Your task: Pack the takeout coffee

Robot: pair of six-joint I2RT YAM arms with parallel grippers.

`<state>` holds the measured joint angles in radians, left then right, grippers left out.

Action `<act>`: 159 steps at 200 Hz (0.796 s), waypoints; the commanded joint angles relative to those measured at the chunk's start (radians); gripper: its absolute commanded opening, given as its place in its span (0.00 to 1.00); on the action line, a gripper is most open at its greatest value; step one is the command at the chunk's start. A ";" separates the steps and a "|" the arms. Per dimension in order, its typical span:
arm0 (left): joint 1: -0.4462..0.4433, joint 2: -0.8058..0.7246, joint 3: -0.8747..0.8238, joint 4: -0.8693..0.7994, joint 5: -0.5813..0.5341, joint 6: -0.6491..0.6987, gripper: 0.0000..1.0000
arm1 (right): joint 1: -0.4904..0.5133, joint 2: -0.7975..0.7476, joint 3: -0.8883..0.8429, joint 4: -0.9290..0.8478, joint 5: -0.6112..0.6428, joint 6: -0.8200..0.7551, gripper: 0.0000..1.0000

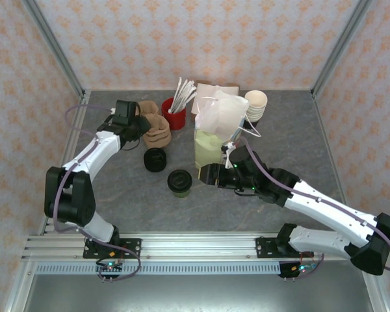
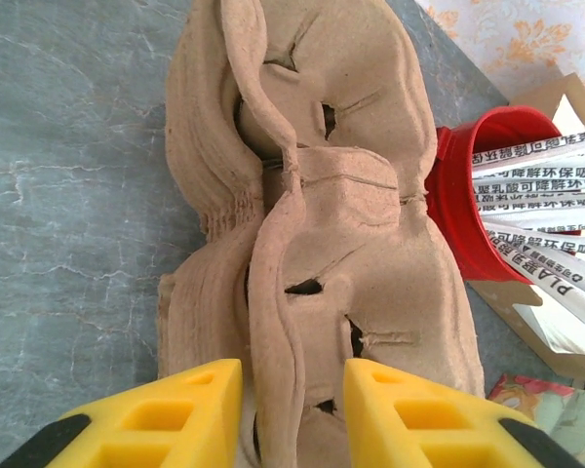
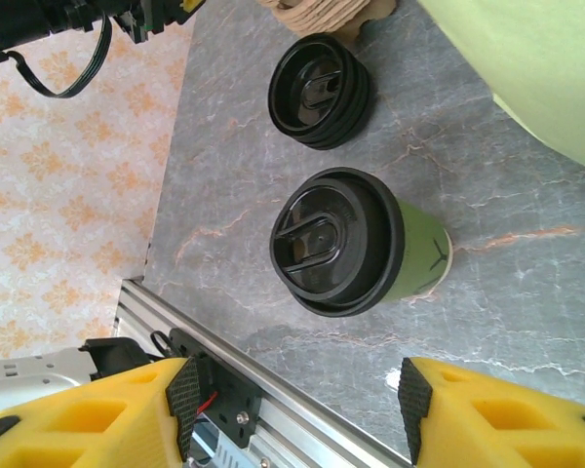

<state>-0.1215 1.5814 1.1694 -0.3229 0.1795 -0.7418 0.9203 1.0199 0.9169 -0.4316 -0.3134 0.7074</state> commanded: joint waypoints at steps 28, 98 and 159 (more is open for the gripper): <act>0.009 0.038 0.047 0.025 0.014 -0.017 0.21 | -0.001 -0.046 0.031 -0.066 0.045 -0.023 0.58; 0.009 -0.056 0.104 0.007 0.031 -0.019 0.07 | -0.011 -0.095 0.088 -0.113 0.067 -0.062 0.58; 0.009 -0.222 0.201 -0.066 0.093 0.023 0.06 | -0.045 -0.140 0.158 -0.124 0.085 -0.126 0.57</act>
<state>-0.1215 1.4517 1.3178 -0.3511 0.2314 -0.7563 0.8959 0.9047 1.0332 -0.5362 -0.2535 0.6277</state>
